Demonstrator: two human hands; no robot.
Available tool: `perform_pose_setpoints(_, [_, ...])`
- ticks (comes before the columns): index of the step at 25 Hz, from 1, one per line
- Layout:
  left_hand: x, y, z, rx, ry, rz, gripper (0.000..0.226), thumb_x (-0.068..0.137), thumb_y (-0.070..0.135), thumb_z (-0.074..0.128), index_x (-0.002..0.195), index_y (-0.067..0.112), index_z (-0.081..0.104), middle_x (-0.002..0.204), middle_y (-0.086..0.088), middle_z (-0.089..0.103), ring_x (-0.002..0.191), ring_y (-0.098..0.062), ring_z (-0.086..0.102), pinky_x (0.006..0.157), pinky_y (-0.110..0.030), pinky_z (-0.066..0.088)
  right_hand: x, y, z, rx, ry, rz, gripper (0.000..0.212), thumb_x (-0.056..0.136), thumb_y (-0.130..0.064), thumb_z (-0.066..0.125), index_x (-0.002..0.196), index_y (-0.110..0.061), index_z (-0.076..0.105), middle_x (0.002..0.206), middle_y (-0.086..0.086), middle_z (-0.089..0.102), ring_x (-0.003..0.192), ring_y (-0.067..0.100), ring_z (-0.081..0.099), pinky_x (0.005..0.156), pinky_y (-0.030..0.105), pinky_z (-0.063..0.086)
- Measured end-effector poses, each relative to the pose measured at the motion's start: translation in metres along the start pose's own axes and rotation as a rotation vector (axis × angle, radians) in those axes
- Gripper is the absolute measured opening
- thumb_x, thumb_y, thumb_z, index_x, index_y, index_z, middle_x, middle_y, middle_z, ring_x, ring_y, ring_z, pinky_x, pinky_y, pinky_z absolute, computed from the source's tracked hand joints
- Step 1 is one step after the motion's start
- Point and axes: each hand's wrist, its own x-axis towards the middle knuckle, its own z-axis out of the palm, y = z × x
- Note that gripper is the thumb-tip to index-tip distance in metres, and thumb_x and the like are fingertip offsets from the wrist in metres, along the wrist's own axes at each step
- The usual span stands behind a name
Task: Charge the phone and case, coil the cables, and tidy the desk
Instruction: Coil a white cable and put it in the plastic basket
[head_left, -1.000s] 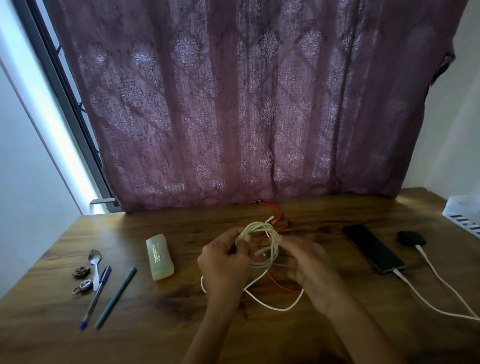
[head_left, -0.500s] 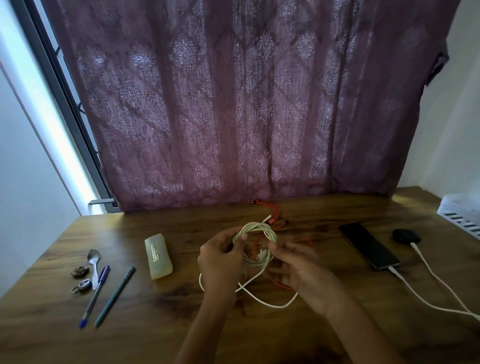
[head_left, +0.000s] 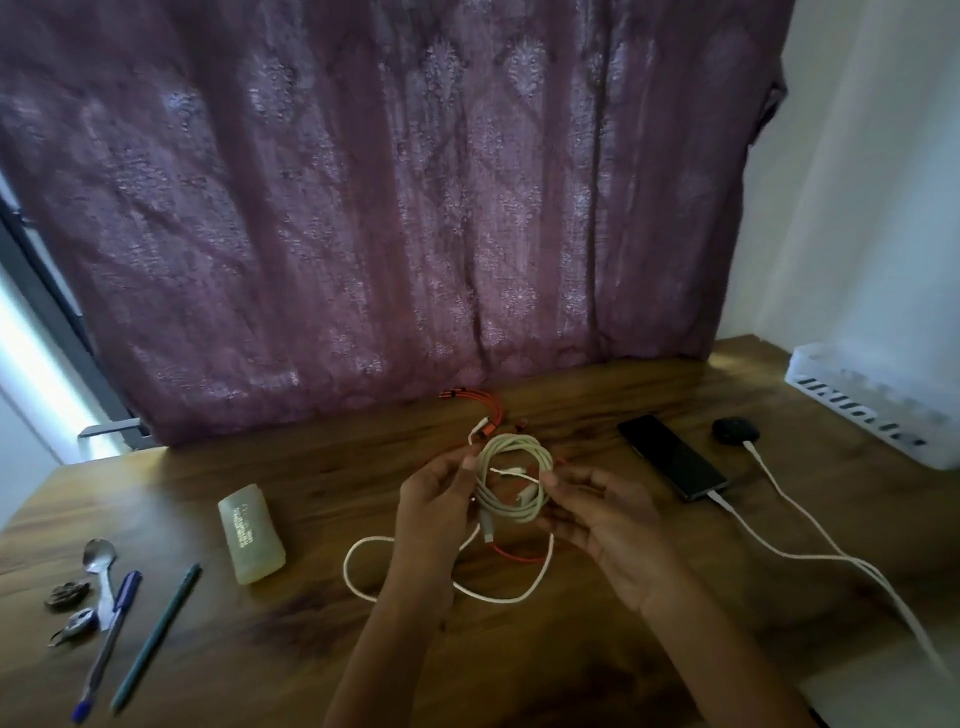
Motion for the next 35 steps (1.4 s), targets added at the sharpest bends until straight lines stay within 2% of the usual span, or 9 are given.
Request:
perform_pose_setpoints(2, [0.005,-0.004,0.016,0.026,-0.08,-0.011,0.023,0.094,0.008,0.046,0.098,0.013,0.068,0.093,-0.005,0.073,0.089,-0.018,0.069,0.08,-0.032,0.054,0.001,-0.005,-0.015,-0.007,0.076,-0.031,0.014,0.08,-0.005,0.066,0.094,-0.001,0.065,0.082,0.01,0.075,0.074,0.017,0.072,0.061,0.024,0.058])
perform_pose_setpoints(8, [0.032,-0.027,0.085,0.073,-0.198,0.005,0.026,0.089,0.002,0.052,0.09,0.022,0.069,0.088,0.002,0.075,0.084,-0.009,0.07,0.067,-0.019,0.052,0.02,-0.027,-0.08,-0.025,0.256,-0.128,0.011,0.08,-0.002,0.068,0.09,-0.005,0.069,0.082,0.008,0.075,0.078,0.017,0.072,0.062,0.021,0.056])
perform_pose_setpoints(12, [0.065,-0.049,0.175,0.067,-0.244,-0.042,0.023,0.086,0.005,0.059,0.09,0.024,0.07,0.094,0.002,0.074,0.09,-0.014,0.069,0.078,-0.029,0.054,0.051,-0.054,-0.159,-0.045,0.396,-0.175,0.011,0.078,-0.006,0.07,0.089,-0.005,0.069,0.084,0.011,0.074,0.078,0.019,0.072,0.067,0.026,0.057])
perform_pose_setpoints(17, [0.109,-0.078,0.317,0.072,-0.315,-0.11,0.019,0.083,0.008,0.065,0.099,0.016,0.07,0.095,-0.004,0.073,0.091,-0.019,0.068,0.083,-0.033,0.054,0.088,-0.115,-0.281,-0.33,0.516,-0.177,0.02,0.076,-0.021,0.075,0.094,-0.013,0.073,0.089,0.004,0.075,0.085,0.017,0.07,0.081,0.033,0.056])
perform_pose_setpoints(20, [0.132,-0.099,0.408,0.149,-0.355,-0.104,0.021,0.08,0.007,0.067,0.098,0.018,0.069,0.094,-0.004,0.072,0.089,-0.017,0.067,0.08,-0.029,0.054,0.109,-0.147,-0.359,-0.408,0.598,-0.237,0.016,0.074,-0.017,0.076,0.089,-0.022,0.072,0.087,-0.004,0.074,0.081,0.009,0.069,0.077,0.027,0.055])
perform_pose_setpoints(23, [0.158,-0.123,0.481,0.263,-0.435,-0.089,0.02,0.08,0.01,0.068,0.097,0.021,0.066,0.101,-0.005,0.069,0.093,-0.019,0.065,0.082,-0.032,0.052,0.138,-0.168,-0.428,-0.577,0.749,-0.25,0.019,0.074,-0.015,0.077,0.092,-0.013,0.073,0.086,0.002,0.074,0.079,0.011,0.069,0.075,0.026,0.056])
perform_pose_setpoints(27, [0.184,-0.152,0.551,0.353,-0.564,-0.207,0.024,0.087,0.011,0.06,0.111,0.014,0.058,0.12,-0.012,0.06,0.112,-0.028,0.057,0.101,-0.042,0.044,0.184,-0.184,-0.499,-0.771,0.803,-0.215,0.013,0.077,-0.011,0.072,0.09,-0.007,0.075,0.084,0.006,0.074,0.07,0.01,0.065,0.063,0.008,0.046])
perform_pose_setpoints(32, [0.203,-0.191,0.58,0.739,-0.433,0.237,0.025,0.089,0.013,0.057,0.111,0.019,0.066,0.123,-0.006,0.062,0.12,-0.025,0.051,0.105,-0.046,0.037,0.222,-0.167,-0.535,-0.858,0.769,-0.184,0.011,0.08,-0.005,0.066,0.088,-0.003,0.074,0.082,0.011,0.074,0.064,0.011,0.062,0.059,0.012,0.047])
perform_pose_setpoints(35, [0.21,-0.199,0.587,0.912,-0.358,0.254,0.025,0.092,0.015,0.052,0.112,0.017,0.066,0.136,-0.006,0.05,0.134,-0.027,0.031,0.114,-0.043,0.017,0.233,-0.155,-0.541,-0.949,0.772,-0.17,0.012,0.083,-0.007,0.064,0.091,-0.003,0.074,0.084,0.01,0.074,0.064,0.009,0.06,0.055,0.003,0.039])
